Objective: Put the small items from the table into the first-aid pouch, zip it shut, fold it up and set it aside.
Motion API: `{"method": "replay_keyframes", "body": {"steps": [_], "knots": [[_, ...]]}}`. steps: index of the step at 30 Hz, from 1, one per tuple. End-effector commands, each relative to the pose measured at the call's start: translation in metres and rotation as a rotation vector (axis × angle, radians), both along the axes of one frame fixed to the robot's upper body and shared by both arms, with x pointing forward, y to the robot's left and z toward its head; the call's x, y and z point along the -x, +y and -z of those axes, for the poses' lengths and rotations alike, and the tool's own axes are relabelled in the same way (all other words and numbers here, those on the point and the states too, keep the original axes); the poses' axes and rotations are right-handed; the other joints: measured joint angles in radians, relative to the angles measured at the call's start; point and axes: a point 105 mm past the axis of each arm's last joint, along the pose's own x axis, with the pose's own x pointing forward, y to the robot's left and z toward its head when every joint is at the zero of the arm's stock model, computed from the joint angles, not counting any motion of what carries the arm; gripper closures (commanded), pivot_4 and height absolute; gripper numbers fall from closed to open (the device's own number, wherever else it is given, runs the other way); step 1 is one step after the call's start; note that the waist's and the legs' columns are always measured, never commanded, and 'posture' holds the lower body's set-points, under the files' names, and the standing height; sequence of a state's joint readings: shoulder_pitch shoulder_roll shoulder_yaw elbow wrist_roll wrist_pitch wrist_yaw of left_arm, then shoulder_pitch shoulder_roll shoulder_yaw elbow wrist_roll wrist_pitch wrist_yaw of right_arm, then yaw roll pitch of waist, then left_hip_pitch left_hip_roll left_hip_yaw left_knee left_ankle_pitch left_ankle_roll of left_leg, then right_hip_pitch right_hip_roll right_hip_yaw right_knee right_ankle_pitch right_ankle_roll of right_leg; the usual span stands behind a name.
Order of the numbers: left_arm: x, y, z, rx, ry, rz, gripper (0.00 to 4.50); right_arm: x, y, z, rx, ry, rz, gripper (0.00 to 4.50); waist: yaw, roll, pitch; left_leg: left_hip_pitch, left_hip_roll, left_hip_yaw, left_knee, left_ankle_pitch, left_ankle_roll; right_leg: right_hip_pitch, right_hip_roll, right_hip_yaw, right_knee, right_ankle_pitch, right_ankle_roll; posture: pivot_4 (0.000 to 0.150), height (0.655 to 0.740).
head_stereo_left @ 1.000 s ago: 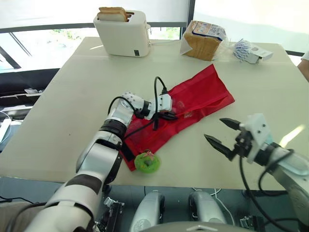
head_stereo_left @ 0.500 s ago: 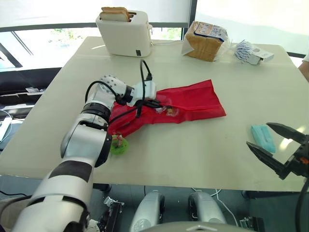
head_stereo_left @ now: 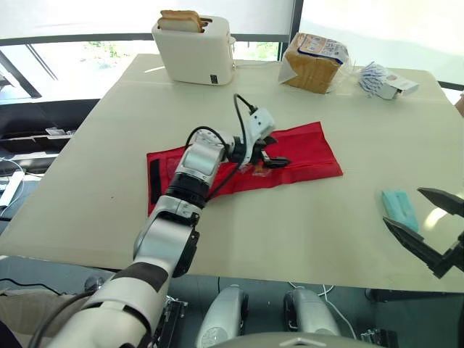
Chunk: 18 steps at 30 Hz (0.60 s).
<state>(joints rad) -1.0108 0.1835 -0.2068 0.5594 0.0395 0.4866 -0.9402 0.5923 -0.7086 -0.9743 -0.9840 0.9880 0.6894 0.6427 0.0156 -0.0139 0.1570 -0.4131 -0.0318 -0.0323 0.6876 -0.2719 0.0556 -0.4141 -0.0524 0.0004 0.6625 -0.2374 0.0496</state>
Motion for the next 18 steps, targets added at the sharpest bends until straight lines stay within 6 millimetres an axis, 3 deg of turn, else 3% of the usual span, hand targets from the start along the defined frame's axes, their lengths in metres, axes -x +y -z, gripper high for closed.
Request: {"method": "replay_keyframes", "body": {"steps": [1, 10, 18], "knots": [[-0.008, -0.015, 0.007, -0.084, -0.073, -0.044, 0.02, 0.010, 0.004, -0.019, 0.014, -0.056, -0.036, 0.00, 0.001, 0.000, 0.000, 0.000, 0.000, 0.000, 0.000, 0.000, 0.000, 0.000, 0.000, 0.000, 0.000, 0.000, 0.000, 0.150, 0.7400], [-0.013, -0.047, 0.023, -0.132, -0.105, -0.014, 0.02, 0.014, 0.001, -0.027, 0.023, -0.054, -0.022, 0.00, 0.002, -0.001, 0.001, 0.000, 0.000, 0.001, -0.001, -0.001, 0.001, 0.001, 0.000, -0.002, -0.002, 0.000, 0.000, 0.150, 0.7400], [-0.014, -0.062, 0.005, -0.010, -0.038, -0.032, 0.02, 0.017, 0.003, -0.024, 0.015, -0.051, -0.007, 0.00, 0.001, -0.002, 0.001, -0.001, 0.000, 0.000, -0.001, -0.001, 0.002, 0.001, -0.001, -0.002, -0.002, 0.000, 0.000, 0.150, 0.7400]]}}
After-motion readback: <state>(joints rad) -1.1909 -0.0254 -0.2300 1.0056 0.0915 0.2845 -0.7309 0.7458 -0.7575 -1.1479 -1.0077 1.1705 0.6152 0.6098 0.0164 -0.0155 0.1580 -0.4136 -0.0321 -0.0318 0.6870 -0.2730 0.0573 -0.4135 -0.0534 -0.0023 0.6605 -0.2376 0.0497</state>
